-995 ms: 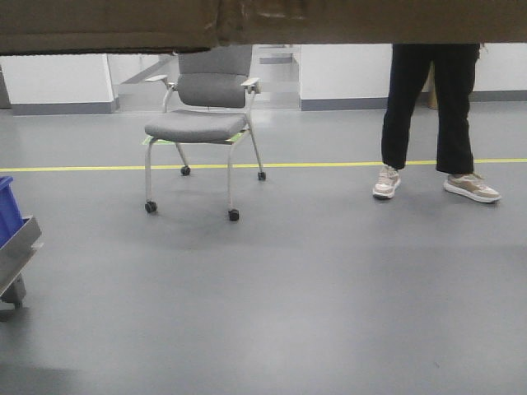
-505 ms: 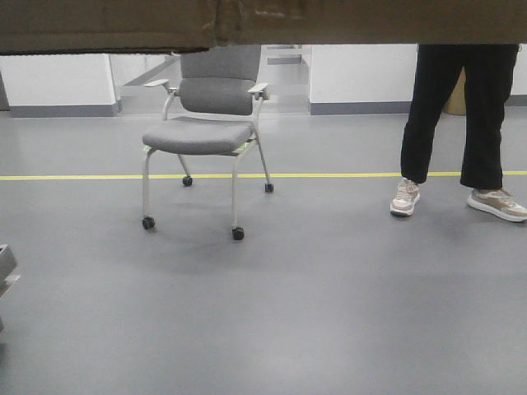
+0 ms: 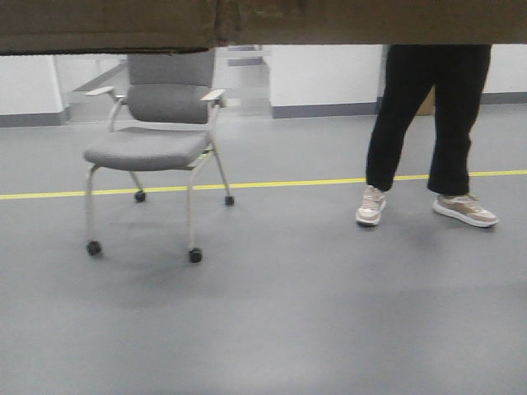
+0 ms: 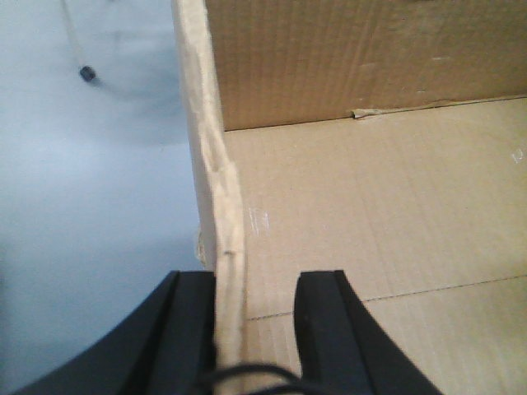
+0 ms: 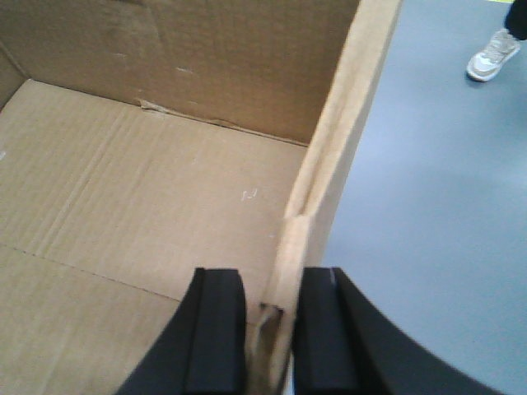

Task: Grab carton from right shelf to conveyor
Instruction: 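Hold the carton with both grippers while driving to the conveyor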

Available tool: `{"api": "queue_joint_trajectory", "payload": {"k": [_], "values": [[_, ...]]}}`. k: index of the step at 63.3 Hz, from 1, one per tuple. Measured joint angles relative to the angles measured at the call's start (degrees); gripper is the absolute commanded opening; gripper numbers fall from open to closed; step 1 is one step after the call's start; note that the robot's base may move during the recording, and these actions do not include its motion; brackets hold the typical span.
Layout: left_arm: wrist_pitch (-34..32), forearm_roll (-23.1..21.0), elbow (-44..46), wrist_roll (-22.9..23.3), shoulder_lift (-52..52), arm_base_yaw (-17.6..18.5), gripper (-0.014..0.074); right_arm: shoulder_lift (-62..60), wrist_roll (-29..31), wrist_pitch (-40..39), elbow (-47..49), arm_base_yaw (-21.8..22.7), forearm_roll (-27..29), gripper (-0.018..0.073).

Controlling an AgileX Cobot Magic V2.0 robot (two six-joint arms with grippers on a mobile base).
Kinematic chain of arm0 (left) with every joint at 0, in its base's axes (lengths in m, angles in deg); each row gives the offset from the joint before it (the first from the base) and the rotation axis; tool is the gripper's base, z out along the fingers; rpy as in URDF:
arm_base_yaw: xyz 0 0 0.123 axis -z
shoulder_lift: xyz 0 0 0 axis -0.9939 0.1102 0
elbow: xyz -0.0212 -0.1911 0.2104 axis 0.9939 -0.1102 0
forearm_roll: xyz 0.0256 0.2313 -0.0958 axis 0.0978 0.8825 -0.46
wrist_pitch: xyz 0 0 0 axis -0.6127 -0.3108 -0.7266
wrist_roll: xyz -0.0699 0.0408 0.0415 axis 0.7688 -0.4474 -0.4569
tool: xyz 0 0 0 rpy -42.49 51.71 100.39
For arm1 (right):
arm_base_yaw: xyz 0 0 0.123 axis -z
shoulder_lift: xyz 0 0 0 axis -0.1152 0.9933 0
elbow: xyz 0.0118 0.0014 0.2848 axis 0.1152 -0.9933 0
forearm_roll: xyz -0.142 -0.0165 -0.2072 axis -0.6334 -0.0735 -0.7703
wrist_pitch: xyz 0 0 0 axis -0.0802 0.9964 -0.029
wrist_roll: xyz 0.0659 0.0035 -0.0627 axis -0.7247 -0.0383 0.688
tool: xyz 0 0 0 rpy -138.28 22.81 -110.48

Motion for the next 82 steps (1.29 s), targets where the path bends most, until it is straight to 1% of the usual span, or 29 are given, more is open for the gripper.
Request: {"api": "queue_joint_trajectory", "payload": {"k": [36, 62, 82], "values": [[0.0, 0.1, 0.0, 0.0, 0.0, 0.0, -0.0017, 0.0, 0.0, -0.14, -0.08, 0.0, 0.0, -0.0059], [0.0, 1.8, 0.0, 0.0, 0.0, 0.0, -0.0017, 0.14, 0.0, -0.95, -0.08, 0.0, 0.12, -0.0059], [0.0, 2.02, 0.0, 0.0, 0.0, 0.0, -0.0017, 0.13, 0.0, -1.33, -0.08, 0.0, 0.12, -0.0059]]}}
